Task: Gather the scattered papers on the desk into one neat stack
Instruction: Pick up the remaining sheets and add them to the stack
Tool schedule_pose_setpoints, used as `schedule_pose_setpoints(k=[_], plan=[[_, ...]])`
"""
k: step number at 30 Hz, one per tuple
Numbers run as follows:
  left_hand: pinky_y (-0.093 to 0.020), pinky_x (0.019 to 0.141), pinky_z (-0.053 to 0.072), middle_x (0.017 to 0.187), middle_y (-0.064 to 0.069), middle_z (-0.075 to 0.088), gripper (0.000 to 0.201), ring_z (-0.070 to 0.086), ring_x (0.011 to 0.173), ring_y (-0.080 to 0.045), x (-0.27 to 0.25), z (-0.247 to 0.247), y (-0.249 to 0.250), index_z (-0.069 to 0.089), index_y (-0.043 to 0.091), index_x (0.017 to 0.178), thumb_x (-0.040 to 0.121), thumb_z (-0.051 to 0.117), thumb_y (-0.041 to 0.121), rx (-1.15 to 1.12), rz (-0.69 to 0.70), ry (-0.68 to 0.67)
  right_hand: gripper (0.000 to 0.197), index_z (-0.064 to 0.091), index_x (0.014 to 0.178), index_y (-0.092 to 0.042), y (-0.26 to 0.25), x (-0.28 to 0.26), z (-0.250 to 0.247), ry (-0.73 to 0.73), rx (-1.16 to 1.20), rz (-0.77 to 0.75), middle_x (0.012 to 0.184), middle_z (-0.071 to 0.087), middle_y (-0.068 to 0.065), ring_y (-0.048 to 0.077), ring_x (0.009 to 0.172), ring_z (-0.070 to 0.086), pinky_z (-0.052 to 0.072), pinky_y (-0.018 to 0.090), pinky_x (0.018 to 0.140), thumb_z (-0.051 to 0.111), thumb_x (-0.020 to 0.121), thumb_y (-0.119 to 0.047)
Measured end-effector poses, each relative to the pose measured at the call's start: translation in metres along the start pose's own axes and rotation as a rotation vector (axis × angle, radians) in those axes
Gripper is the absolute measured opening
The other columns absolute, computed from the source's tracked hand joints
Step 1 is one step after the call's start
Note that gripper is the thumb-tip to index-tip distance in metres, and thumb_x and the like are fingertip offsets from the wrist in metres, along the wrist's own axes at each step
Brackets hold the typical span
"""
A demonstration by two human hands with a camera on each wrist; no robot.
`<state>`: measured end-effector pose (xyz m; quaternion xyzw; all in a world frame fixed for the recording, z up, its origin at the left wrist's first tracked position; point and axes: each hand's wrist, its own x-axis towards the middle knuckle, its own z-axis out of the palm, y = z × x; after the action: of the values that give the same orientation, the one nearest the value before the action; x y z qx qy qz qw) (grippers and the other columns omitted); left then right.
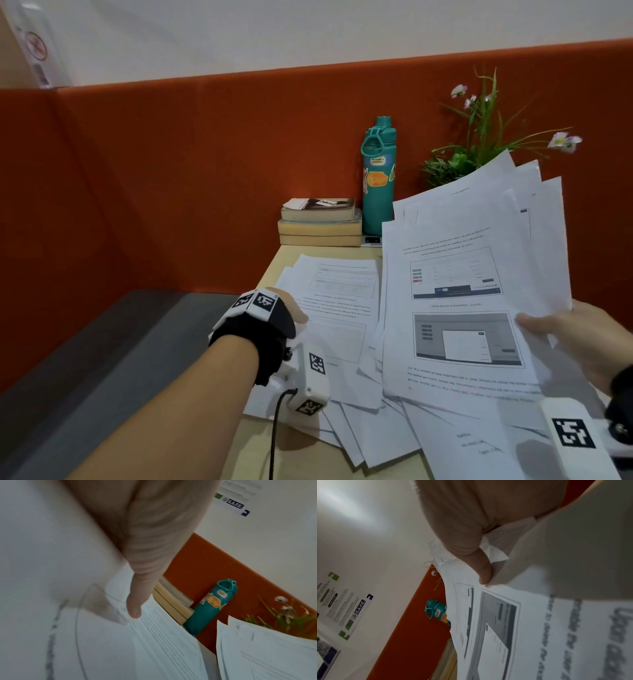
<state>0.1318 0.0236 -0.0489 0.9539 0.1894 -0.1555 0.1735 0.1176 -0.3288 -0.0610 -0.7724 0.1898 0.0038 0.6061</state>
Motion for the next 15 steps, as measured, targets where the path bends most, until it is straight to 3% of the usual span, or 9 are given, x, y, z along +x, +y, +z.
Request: schedule_pose_setpoints(k=[3,5,6,8,9,11,12,15], plan=[[-0.031,0.108,0.038,0.145,-0.010,0.049,0.047,0.047,0.132,-0.028,0.007,-0.003,0.004,0.051,0.009,0.136,0.092,0.060,0.024,-0.023,0.030,-0.013,0.025,0.061,0.110,-0.006,-0.001,-0.001,0.000,-0.001,0.001,-0.015,0.089,0.068,0.015,0.033,0.076,0.063,0.049,0.040,0.070,0.061,0.086,0.001],[-0.029,0.107,0.033,0.149,-0.012,0.044,0.043,0.042,0.136,-0.028,0.011,0.000,0.005,0.046,0.006,0.139,0.099,0.047,0.021,0.043,0.051,-0.057,0.028,0.062,0.112,-0.005,0.000,-0.001,0.000,0.005,0.003,-0.018,0.090,0.068,0.015,0.033,0.078,0.063,0.049,0.043,0.075,0.062,0.085,0.001],[-0.030,0.103,0.037,0.141,-0.014,0.051,0.038,0.047,0.131,-0.029,0.014,0.002,0.003,0.052,0.004,0.132,0.099,0.046,0.020,0.085,0.070,-0.049,0.029,0.062,0.113,-0.005,0.000,-0.001,0.000,0.007,0.007,-0.016,0.092,0.069,0.015,0.034,0.080,0.064,0.049,0.045,0.079,0.063,0.085,0.001],[-0.033,0.091,0.046,0.107,-0.013,0.065,0.020,0.059,0.106,-0.032,0.017,0.003,0.006,0.062,0.004,0.102,0.094,0.050,0.018,0.054,-0.002,-0.015,0.031,0.062,0.115,-0.006,0.000,-0.002,-0.001,0.010,0.007,-0.007,0.094,0.069,0.015,0.035,0.083,0.064,0.049,0.049,0.085,0.063,0.084,0.000],[-0.034,0.092,0.045,0.106,-0.012,0.065,0.018,0.059,0.106,-0.032,0.022,0.005,0.005,0.061,0.005,0.101,0.093,0.050,0.018,-0.017,-0.025,-0.004,0.031,0.062,0.115,-0.006,0.000,-0.002,-0.001,0.011,0.003,-0.006,0.094,0.069,0.015,0.035,0.083,0.065,0.049,0.049,0.085,0.063,0.085,0.000],[-0.032,0.104,0.035,0.139,-0.016,0.053,0.037,0.048,0.129,-0.030,0.026,0.004,0.005,0.052,0.004,0.131,0.099,0.043,0.022,-0.089,-0.024,-0.011,0.029,0.061,0.113,-0.006,0.000,-0.003,0.000,0.011,0.000,-0.014,0.090,0.068,0.014,0.033,0.079,0.064,0.049,0.048,0.082,0.062,0.085,0.001],[-0.030,0.106,0.032,0.147,-0.013,0.046,0.041,0.043,0.134,-0.028,0.020,0.001,0.006,0.047,0.006,0.138,0.101,0.040,0.022,-0.093,0.008,-0.022,0.028,0.061,0.112,-0.005,-0.001,-0.003,0.001,0.013,0.001,-0.020,0.088,0.068,0.014,0.033,0.077,0.063,0.049,0.047,0.081,0.062,0.085,0.001],[-0.029,0.103,0.033,0.146,-0.016,0.047,0.039,0.044,0.134,-0.030,0.013,-0.006,0.010,0.047,0.000,0.137,0.101,0.039,0.013,-0.229,0.045,-0.004,0.029,0.060,0.114,-0.005,-0.003,-0.005,0.005,0.029,-0.012,-0.040,0.087,0.067,0.012,0.034,0.081,0.063,0.048,0.050,0.084,0.062,0.086,0.000]])
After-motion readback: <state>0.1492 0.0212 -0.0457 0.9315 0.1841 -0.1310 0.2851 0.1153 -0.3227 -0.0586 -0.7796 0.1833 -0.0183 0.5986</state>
